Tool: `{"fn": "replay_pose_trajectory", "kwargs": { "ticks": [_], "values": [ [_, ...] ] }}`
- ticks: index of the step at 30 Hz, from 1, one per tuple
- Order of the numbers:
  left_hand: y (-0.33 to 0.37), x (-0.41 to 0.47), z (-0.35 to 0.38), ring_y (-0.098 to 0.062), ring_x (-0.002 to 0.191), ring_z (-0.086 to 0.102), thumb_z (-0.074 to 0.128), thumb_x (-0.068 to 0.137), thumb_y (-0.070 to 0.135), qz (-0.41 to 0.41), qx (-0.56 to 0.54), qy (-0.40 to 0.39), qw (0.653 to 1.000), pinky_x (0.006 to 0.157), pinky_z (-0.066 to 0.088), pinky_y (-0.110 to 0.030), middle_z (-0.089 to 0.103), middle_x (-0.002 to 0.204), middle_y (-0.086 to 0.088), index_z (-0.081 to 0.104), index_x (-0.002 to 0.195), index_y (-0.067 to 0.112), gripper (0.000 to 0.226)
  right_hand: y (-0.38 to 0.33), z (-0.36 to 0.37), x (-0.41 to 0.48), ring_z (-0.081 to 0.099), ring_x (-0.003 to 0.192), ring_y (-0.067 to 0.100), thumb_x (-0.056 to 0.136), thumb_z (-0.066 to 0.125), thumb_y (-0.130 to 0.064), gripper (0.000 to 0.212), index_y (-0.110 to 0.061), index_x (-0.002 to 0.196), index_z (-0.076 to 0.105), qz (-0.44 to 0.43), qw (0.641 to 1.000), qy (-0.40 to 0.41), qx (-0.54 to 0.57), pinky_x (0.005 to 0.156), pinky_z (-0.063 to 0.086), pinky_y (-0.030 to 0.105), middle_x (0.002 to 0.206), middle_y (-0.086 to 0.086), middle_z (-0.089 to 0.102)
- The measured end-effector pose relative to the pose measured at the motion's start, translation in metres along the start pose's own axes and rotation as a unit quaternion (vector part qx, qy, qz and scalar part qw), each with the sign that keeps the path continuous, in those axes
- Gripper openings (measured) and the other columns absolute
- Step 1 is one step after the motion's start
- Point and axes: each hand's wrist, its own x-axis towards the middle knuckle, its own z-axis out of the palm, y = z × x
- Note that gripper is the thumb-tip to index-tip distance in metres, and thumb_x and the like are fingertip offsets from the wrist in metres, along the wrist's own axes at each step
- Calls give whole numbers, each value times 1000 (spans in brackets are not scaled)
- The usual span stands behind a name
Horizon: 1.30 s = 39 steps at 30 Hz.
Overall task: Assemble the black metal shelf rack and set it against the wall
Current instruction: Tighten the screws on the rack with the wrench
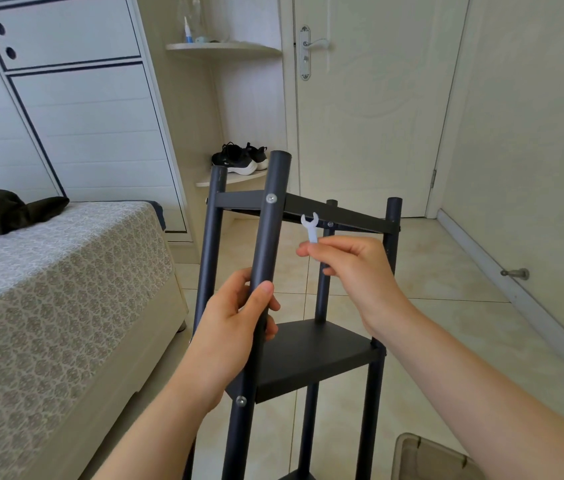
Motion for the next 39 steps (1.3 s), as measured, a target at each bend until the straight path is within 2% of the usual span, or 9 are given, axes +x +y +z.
{"fn": "replay_pose_trajectory", "kwargs": {
  "ticks": [4, 8, 12, 15, 18, 23, 27, 34, 39],
  "values": [
    [2, 0, -6, -16, 69, 66, 50, 101, 31, -6, 10, -4, 1000, 71, 57, -28, 69, 85, 3, 59, 118, 25, 20, 5, 5, 3, 59, 88, 1, 89, 67, -19, 12, -19, 89, 80, 32, 999, 6, -30, 85, 47, 23, 83, -22, 66],
    [1, -1, -10, -16, 68, 67, 50, 102, 29, -5, 24, -2, 1000, 67, 56, -23, 69, 86, 2, 59, 112, 21, 16, 3, 13, 6, 56, 73, 6, 90, 66, -21, 13, -22, 85, 78, 45, 998, 0, -35, 76, 47, 24, 55, -27, 59],
    [2, -2, -12, -19, 71, 69, 49, 102, 29, -6, 34, -2, 999, 72, 61, -32, 70, 87, 1, 58, 113, 22, 16, 0, 25, 9, 52, 67, 6, 91, 65, -19, 15, -19, 83, 78, 42, 998, -11, -46, 87, 53, 34, 44, -21, 51],
    [3, -2, -15, -22, 73, 70, 49, 102, 29, -4, 42, 0, 999, 76, 62, -41, 70, 88, 0, 58, 114, 21, 17, -2, 33, 12, 51, 68, 8, 93, 63, -20, 18, -18, 83, 78, 39, 998, -24, -44, 89, 53, 39, 46, -17, 49],
    [4, -3, -17, -24, 73, 70, 49, 103, 28, -7, 46, 0, 999, 77, 62, -46, 71, 90, -2, 59, 115, 20, 18, -3, 40, 14, 49, 64, 13, 92, 63, -21, 19, -17, 82, 78, 29, 999, -18, -29, 80, 51, 38, 52, -3, 46],
    [5, -3, -23, -24, 70, 71, 50, 102, 26, -4, 75, 6, 997, 76, 62, -50, 72, 89, -1, 58, 117, 20, 18, -3, 49, 18, 50, 54, 1, 92, 65, -23, 19, -15, 81, 78, 10, 1000, -5, -3, 73, 46, 28, 51, -11, 54],
    [3, -3, -31, -21, 71, 72, 49, 101, 30, 6, 115, 9, 993, 79, 61, -47, 72, 91, 3, 57, 115, 22, 18, -3, 54, 20, 49, 50, -2, 91, 65, -22, 19, -11, 82, 78, -11, 1000, -5, -9, 70, 44, 26, 54, -7, 56],
    [1, -4, -41, -22, 72, 72, 50, 100, 30, 3, 108, 5, 994, 73, 63, -39, 72, 91, -1, 58, 111, 24, 15, -6, 63, 20, 45, 46, 0, 92, 63, -19, 25, -2, 78, 74, -39, 998, -28, -37, 61, 41, 21, 55, 1, 51],
    [1, -4, -43, -22, 72, 73, 51, 87, 46, 4, 103, -9, 995, 71, 62, -35, 72, 90, -2, 57, 112, 24, 34, -7, 66, 19, 41, 46, 3, 94, 63, -19, 36, -6, 60, 62, -63, 997, -16, -51, 55, 38, 14, 55, 6, 49]
  ]
}}
